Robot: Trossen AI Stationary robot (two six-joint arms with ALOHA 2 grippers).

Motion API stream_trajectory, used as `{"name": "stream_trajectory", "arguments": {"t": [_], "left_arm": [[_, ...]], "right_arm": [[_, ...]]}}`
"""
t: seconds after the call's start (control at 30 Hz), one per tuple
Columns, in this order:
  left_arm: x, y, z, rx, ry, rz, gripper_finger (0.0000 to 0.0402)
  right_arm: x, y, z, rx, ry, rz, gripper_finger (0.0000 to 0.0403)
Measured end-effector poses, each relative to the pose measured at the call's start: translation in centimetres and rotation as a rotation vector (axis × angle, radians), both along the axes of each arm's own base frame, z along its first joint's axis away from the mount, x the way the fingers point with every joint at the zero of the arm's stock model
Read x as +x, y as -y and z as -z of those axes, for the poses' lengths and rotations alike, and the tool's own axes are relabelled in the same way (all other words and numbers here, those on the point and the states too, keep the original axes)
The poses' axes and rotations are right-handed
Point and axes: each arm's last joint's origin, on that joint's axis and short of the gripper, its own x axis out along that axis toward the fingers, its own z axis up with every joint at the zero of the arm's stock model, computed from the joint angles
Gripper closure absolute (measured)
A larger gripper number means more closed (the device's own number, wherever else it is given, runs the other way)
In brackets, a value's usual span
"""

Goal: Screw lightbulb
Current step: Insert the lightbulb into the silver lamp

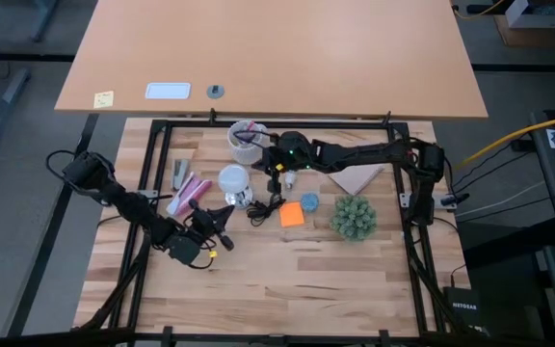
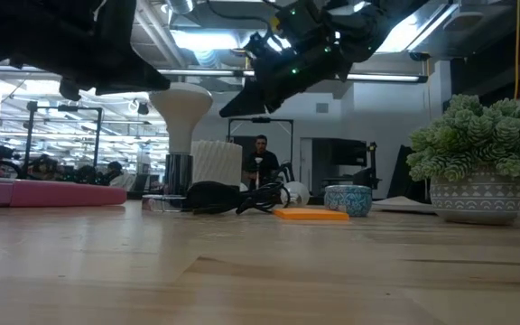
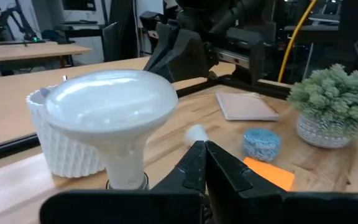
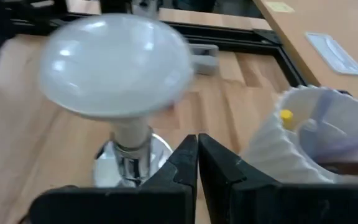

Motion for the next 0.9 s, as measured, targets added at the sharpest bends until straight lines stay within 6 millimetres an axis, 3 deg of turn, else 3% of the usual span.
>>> {"name": "stream_trajectory", "arguments": {"t": [0.2, 0.47, 0.9], "left_arm": [[0.3, -0.8, 0.2, 0.013, -0.02, -0.035, 0.0401], [0.4, -1.3, 0.3, 0.03, -0.018, -0.095, 0.0402], [0.3, -1.3, 0.3, 0.04, -0.017, -0.117, 0.0401]], "right_arm": [[-0.1, 1.3, -0.4, -0.012, 0.045, 0.03, 0.0384], [0.4, 1.0, -1.3, -0.013, 0.157, -0.042, 0.0384], [0.9, 1.0, -0.1, -0.008, 0.15, -0.052, 0.0384]]}}
